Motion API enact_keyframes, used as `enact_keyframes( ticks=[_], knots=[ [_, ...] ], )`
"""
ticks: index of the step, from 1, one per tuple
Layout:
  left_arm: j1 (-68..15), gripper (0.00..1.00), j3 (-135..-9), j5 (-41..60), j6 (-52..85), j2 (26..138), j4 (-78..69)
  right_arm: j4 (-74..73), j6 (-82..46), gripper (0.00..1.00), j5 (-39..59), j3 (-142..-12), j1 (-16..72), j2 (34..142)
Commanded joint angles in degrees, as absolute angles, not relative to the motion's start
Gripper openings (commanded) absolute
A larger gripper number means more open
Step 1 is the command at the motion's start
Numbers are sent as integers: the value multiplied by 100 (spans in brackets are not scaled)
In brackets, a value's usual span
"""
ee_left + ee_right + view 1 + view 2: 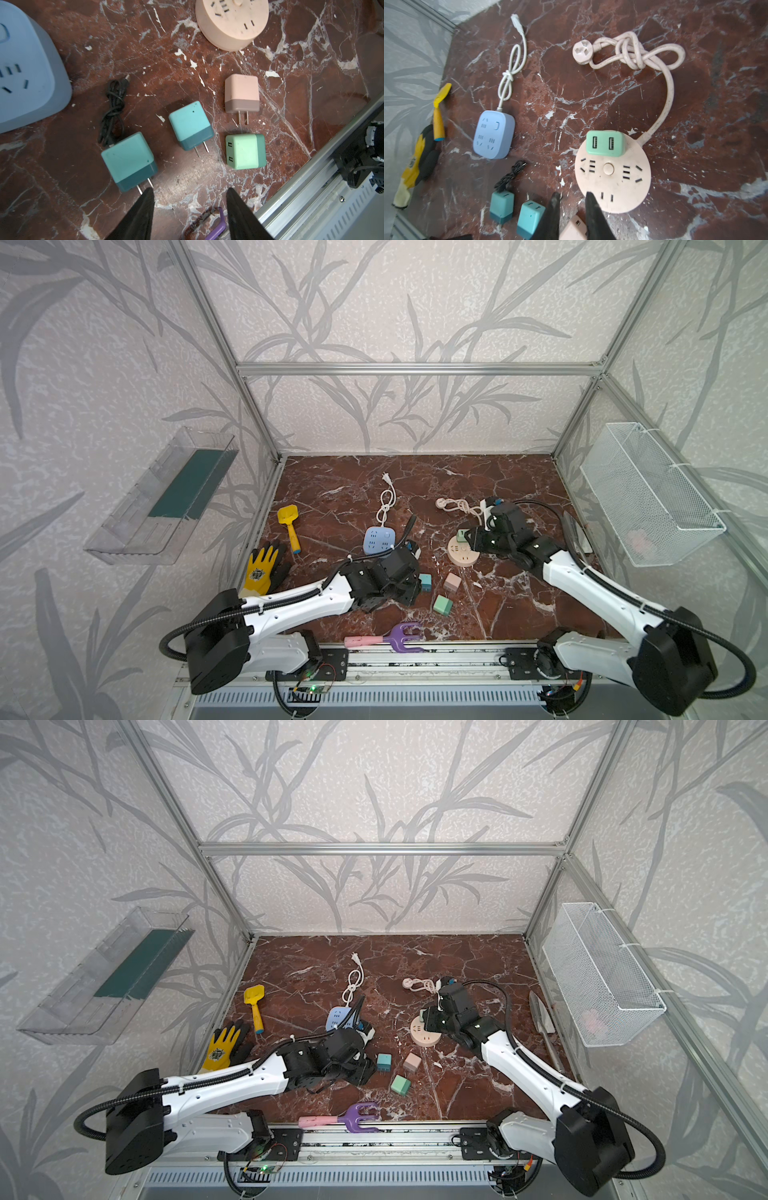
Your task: Insert the plug
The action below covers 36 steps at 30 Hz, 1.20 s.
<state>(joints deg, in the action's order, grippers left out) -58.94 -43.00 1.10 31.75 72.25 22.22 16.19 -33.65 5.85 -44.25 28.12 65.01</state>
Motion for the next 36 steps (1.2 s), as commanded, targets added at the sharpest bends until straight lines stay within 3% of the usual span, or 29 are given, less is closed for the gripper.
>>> enact_keyframes(
  ticks=[1,7,17,21,29,36],
  knots=[
    [-6127,57,-4433,71,3238,7354,2122,2157,-3509,27,769,-4120,2818,5946],
    [-6710,64,-4790,-542,2449,7671,2596,2653,-3505,32,755,-3869,2827,5272],
    [-6906,68,-4961,-241,1566,8030,2273,2568,-3522,33,712,-3643,2827,5071],
    [-6917,66,-5145,-310,1852,8229,2238,2572,-3518,33,728,-3616,2829,5063],
    [-6942,53,-6480,167,3063,9257,4090,2626,-3446,33,729,-3691,2829,5014],
    [-7119,53,-6530,774,3510,9311,4566,2619,-3419,33,774,-3612,2819,4866]
  ],
)
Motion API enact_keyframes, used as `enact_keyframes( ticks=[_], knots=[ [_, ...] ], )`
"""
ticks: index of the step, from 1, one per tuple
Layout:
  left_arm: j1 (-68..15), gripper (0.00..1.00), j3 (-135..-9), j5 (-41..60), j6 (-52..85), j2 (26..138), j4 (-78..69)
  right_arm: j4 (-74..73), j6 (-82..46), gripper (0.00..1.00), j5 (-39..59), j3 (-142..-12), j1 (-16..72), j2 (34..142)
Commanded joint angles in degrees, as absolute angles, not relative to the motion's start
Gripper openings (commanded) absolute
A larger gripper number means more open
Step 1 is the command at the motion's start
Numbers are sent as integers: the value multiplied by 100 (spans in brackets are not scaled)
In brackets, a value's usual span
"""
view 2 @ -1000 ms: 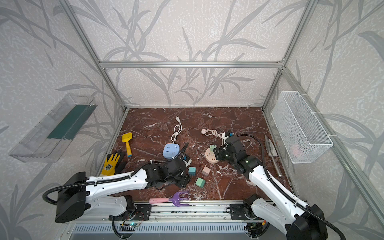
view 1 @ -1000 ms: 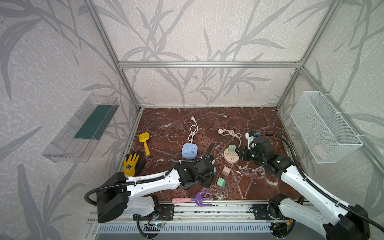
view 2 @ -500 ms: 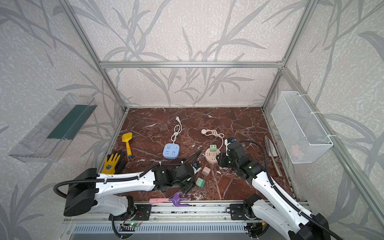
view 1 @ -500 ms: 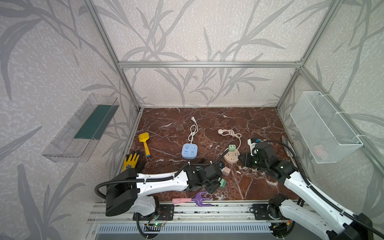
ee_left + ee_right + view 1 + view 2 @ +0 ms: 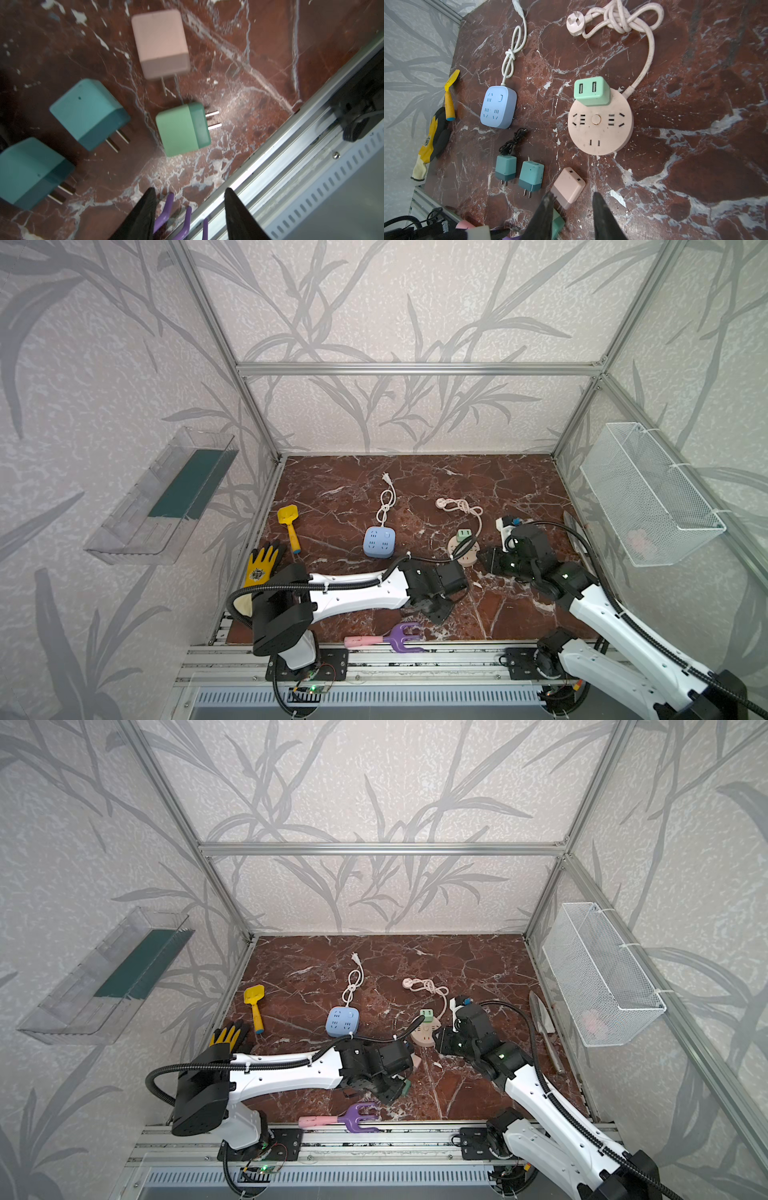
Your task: Insert the plug
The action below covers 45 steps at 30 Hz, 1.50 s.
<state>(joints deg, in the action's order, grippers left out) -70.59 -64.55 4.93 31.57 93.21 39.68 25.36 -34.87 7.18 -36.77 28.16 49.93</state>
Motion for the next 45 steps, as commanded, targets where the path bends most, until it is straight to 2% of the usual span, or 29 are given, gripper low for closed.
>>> enact_keyframes(
  ticks=[1,17,45],
  knots=[
    [-7136,53,-6526,874,3576,9343,4566,2623,-3406,33,774,-3596,2819,4844],
    [-7090,53,-6706,1262,3654,10053,3838,2740,-3287,33,615,-3423,2795,4572],
    [-6435,55,-7183,997,3043,10507,3820,3255,-3023,33,447,-3612,2505,4250]
  ],
)
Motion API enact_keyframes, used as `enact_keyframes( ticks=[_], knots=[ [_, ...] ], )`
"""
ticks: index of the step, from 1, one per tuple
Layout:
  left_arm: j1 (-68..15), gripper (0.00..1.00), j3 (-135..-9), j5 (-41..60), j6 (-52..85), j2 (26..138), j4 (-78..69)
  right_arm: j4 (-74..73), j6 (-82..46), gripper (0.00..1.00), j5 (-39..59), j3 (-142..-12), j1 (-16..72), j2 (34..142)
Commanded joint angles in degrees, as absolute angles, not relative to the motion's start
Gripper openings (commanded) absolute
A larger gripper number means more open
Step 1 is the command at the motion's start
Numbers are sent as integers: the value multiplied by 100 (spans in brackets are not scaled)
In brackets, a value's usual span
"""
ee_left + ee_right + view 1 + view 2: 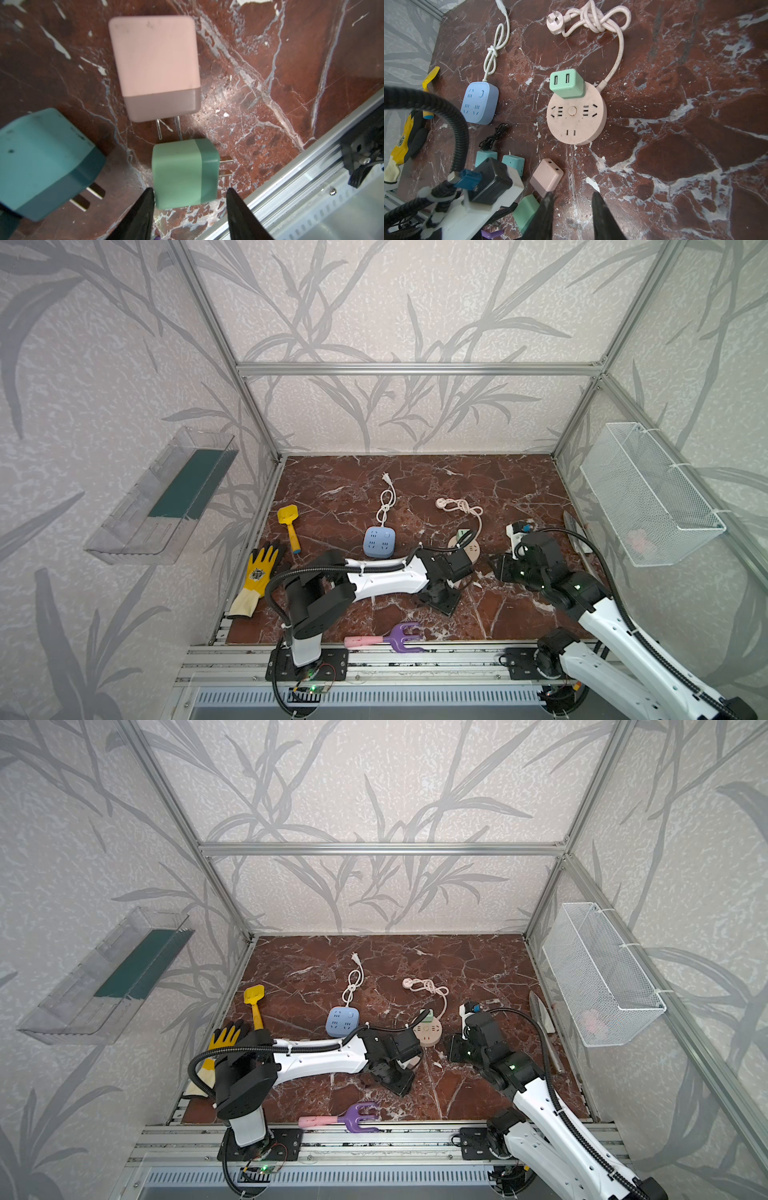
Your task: Insert the plug
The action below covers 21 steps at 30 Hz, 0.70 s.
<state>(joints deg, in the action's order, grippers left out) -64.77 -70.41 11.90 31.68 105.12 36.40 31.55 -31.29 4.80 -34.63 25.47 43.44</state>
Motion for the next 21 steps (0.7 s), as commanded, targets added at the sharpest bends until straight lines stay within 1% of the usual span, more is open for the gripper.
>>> enact_keyframes(
  ticks=[1,6,15,21],
  knots=[
    [-6415,55,-7157,966,3035,10448,3830,3252,-3024,32,465,-3595,2496,4230],
    [-6407,55,-7066,743,3001,10246,4039,3239,-3050,32,493,-3593,2477,4184],
    [-6504,55,-6546,1150,3341,9874,3716,3252,-3058,32,510,-3552,2474,4166],
    [-6593,55,-6517,1350,3485,9980,3376,3226,-3050,32,519,-3541,2477,4176]
  ],
)
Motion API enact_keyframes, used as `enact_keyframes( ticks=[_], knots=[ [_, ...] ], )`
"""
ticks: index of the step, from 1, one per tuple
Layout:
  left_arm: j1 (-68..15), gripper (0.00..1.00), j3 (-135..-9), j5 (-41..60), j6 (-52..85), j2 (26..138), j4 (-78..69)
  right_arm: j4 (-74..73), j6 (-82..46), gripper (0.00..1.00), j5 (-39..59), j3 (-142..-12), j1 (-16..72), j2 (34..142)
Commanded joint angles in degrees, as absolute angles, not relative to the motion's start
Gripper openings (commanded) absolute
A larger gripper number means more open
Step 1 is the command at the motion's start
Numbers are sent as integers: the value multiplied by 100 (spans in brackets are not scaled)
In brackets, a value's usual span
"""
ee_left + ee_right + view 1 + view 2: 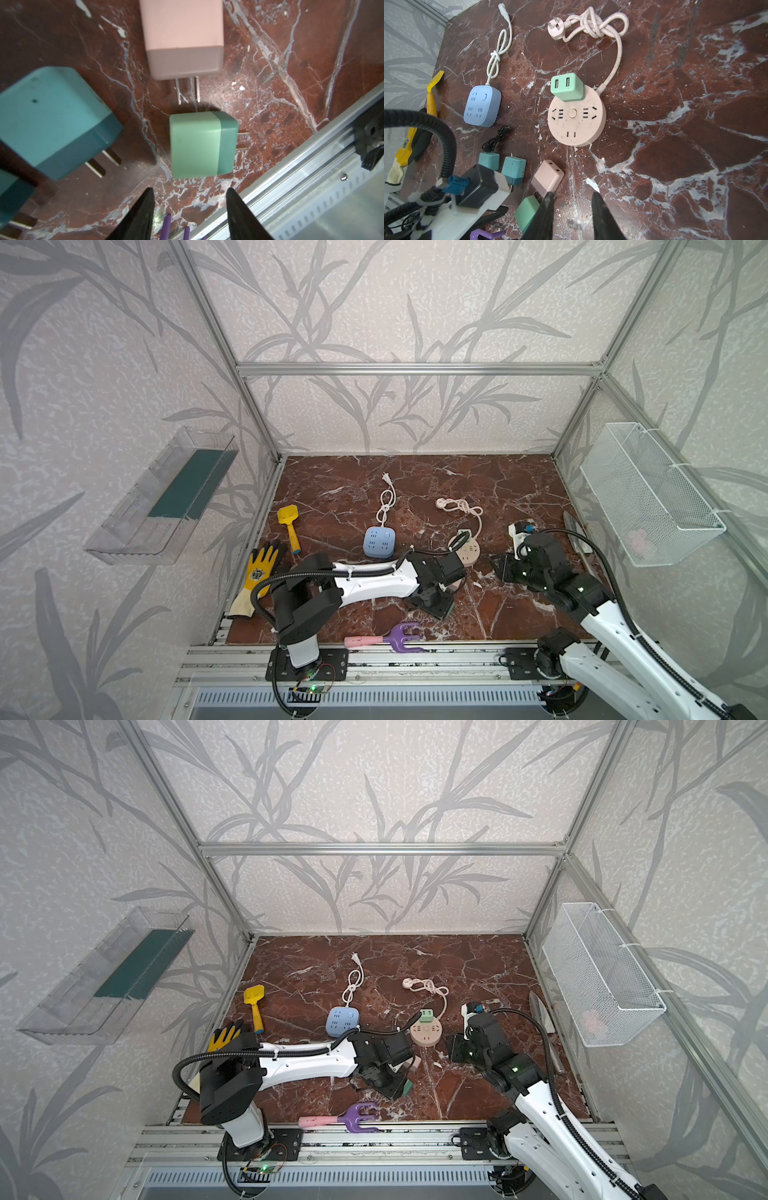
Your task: Insert the plug
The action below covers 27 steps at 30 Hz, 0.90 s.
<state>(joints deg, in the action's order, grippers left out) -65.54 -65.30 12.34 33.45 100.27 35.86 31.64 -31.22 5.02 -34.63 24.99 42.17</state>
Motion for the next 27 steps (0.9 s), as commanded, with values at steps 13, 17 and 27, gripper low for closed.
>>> enact_keyframes(
  ticks=[13,17,27],
  knots=[
    [-6520,55,-7089,1504,3264,10616,3244,3450,-2953,32,395,-3524,2400,4010],
    [-6447,55,-7325,1479,3136,10796,3230,3454,-2936,32,400,-3499,2354,4006],
    [-6267,53,-7806,1164,2824,11044,3388,3444,-2936,32,459,-3458,2241,3985]
  ],
)
